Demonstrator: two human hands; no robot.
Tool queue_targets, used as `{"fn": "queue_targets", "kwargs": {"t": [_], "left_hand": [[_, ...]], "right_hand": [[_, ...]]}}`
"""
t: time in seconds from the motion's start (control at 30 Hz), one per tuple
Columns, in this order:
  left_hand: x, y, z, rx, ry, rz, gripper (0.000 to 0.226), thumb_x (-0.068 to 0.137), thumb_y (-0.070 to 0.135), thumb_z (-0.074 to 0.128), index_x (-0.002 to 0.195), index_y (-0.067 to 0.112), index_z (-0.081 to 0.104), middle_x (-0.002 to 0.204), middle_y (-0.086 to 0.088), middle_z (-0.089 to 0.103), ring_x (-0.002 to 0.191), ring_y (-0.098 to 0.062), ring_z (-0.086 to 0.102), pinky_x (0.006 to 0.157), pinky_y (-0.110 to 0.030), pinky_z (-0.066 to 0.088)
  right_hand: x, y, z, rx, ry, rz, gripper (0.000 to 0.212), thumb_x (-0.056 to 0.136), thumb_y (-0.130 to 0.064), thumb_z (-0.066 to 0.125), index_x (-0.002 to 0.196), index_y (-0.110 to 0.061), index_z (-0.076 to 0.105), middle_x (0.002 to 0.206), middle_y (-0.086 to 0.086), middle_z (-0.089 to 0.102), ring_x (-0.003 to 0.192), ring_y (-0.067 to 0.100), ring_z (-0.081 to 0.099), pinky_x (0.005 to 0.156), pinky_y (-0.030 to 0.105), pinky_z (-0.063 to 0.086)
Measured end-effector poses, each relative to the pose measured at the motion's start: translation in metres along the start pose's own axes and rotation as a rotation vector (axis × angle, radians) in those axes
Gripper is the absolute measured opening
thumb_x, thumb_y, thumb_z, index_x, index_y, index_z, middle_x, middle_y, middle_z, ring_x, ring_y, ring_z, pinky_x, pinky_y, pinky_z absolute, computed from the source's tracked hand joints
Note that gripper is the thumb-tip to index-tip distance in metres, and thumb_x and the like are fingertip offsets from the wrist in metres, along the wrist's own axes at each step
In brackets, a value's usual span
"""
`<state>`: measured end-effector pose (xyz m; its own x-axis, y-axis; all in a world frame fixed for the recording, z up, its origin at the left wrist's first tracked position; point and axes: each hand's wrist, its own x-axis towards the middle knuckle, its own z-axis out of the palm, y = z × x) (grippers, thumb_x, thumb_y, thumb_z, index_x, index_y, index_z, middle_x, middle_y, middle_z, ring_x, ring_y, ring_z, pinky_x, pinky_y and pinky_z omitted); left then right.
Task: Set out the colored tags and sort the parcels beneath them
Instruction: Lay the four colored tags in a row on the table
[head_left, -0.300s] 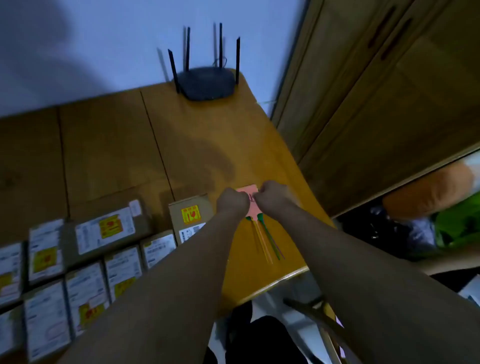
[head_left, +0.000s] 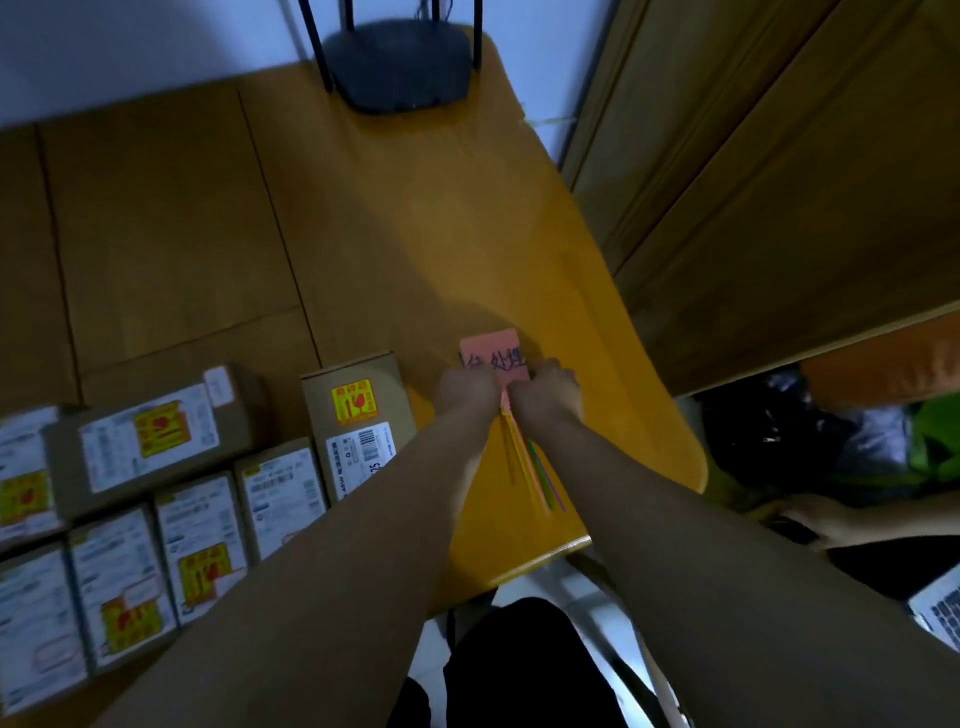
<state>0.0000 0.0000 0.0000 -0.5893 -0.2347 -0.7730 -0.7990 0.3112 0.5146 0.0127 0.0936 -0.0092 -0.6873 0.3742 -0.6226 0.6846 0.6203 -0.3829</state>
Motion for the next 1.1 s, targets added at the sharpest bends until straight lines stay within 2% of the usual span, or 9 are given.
{"fn": "queue_targets", "kwargs": {"t": [0.07, 0.2, 0.3, 0.53, 0.63, 0.73, 0.87, 0.97, 1.1], "left_hand": [[0.004, -0.001, 0.001, -0.16, 0.045, -0.066, 0.035, 0.098, 0.018, 0.059, 0.124, -0.004, 0.066, 0.129, -0.023, 0.067, 0.119, -0.039, 0.063, 0.089, -0.043, 0.053], [0.013, -0.007, 0.001, -0.369, 0.002, -0.121, 0.035, 0.099, 0.013, 0.057, 0.129, -0.004, 0.064, 0.133, -0.022, 0.066, 0.112, -0.032, 0.066, 0.071, -0.028, 0.046], [0.012, -0.009, -0.001, -0.488, 0.021, -0.164, 0.018, 0.095, 0.004, 0.053, 0.101, 0.003, 0.071, 0.108, -0.018, 0.07, 0.09, -0.026, 0.058, 0.071, -0.034, 0.04], [0.001, -0.001, -0.011, -0.553, -0.058, 0.029, 0.015, 0.09, -0.004, 0.064, 0.082, 0.007, 0.07, 0.068, 0.003, 0.068, 0.072, -0.016, 0.059, 0.066, -0.027, 0.048], [-0.008, 0.011, -0.029, -0.516, 0.097, 0.188, 0.022, 0.085, 0.005, 0.078, 0.107, 0.007, 0.078, 0.088, -0.01, 0.076, 0.082, -0.022, 0.069, 0.078, -0.031, 0.055], [-0.017, 0.021, -0.061, -0.625, 0.133, 0.268, 0.022, 0.087, 0.014, 0.081, 0.108, 0.009, 0.078, 0.093, -0.014, 0.078, 0.085, -0.025, 0.074, 0.078, -0.034, 0.059], [-0.036, 0.036, -0.119, -0.809, 0.158, 0.391, 0.024, 0.091, 0.0, 0.073, 0.115, -0.004, 0.073, 0.091, -0.012, 0.074, 0.075, -0.016, 0.073, 0.063, -0.017, 0.058], [-0.055, 0.042, -0.164, -0.812, 0.233, 0.491, 0.027, 0.092, -0.003, 0.071, 0.119, -0.008, 0.07, 0.097, -0.017, 0.073, 0.074, -0.016, 0.07, 0.064, -0.015, 0.058], [-0.081, 0.044, -0.224, -0.815, 0.341, 0.578, 0.014, 0.09, 0.009, 0.077, 0.104, 0.006, 0.076, 0.095, -0.012, 0.076, 0.08, -0.02, 0.072, 0.065, -0.02, 0.057]], "right_hand": [[0.006, 0.0, 0.008, 0.054, 0.03, 0.034, 0.041, 0.098, -0.014, 0.054, 0.136, 0.003, 0.052, 0.143, 0.024, 0.051, 0.133, 0.041, 0.048, 0.094, 0.038, 0.044], [0.02, -0.002, 0.01, 0.166, -0.027, 0.147, 0.044, 0.098, -0.015, 0.055, 0.14, 0.0, 0.054, 0.146, 0.02, 0.053, 0.136, 0.039, 0.048, 0.09, 0.031, 0.043], [0.022, -0.001, 0.009, 0.197, -0.07, 0.14, 0.039, 0.095, -0.022, 0.061, 0.131, -0.01, 0.069, 0.139, 0.018, 0.063, 0.131, 0.037, 0.055, 0.105, 0.04, 0.051], [0.013, -0.015, -0.002, 0.453, 0.107, -0.014, 0.023, 0.096, -0.019, 0.068, 0.118, -0.012, 0.067, 0.115, 0.014, 0.074, 0.101, 0.038, 0.07, 0.072, 0.037, 0.052], [0.005, -0.043, -0.021, 0.61, 0.127, -0.069, 0.023, 0.097, -0.021, 0.071, 0.119, -0.015, 0.069, 0.112, 0.009, 0.076, 0.095, 0.031, 0.07, 0.069, 0.034, 0.051], [-0.01, -0.079, -0.035, 0.752, 0.02, -0.179, 0.019, 0.099, -0.017, 0.071, 0.117, -0.013, 0.068, 0.109, 0.01, 0.076, 0.091, 0.028, 0.07, 0.07, 0.038, 0.055], [-0.049, -0.13, -0.043, 0.871, -0.155, -0.315, 0.009, 0.102, -0.011, 0.066, 0.111, -0.013, 0.063, 0.098, 0.009, 0.074, 0.08, 0.024, 0.068, 0.06, 0.031, 0.054], [-0.084, -0.167, -0.045, 0.894, -0.274, -0.418, 0.011, 0.105, -0.01, 0.062, 0.115, -0.008, 0.06, 0.105, 0.016, 0.071, 0.087, 0.029, 0.065, 0.069, 0.039, 0.053], [-0.132, -0.213, -0.045, 0.894, -0.341, -0.522, 0.026, 0.105, -0.011, 0.061, 0.129, 0.0, 0.059, 0.113, 0.016, 0.071, 0.092, 0.029, 0.065, 0.072, 0.042, 0.052]]}}
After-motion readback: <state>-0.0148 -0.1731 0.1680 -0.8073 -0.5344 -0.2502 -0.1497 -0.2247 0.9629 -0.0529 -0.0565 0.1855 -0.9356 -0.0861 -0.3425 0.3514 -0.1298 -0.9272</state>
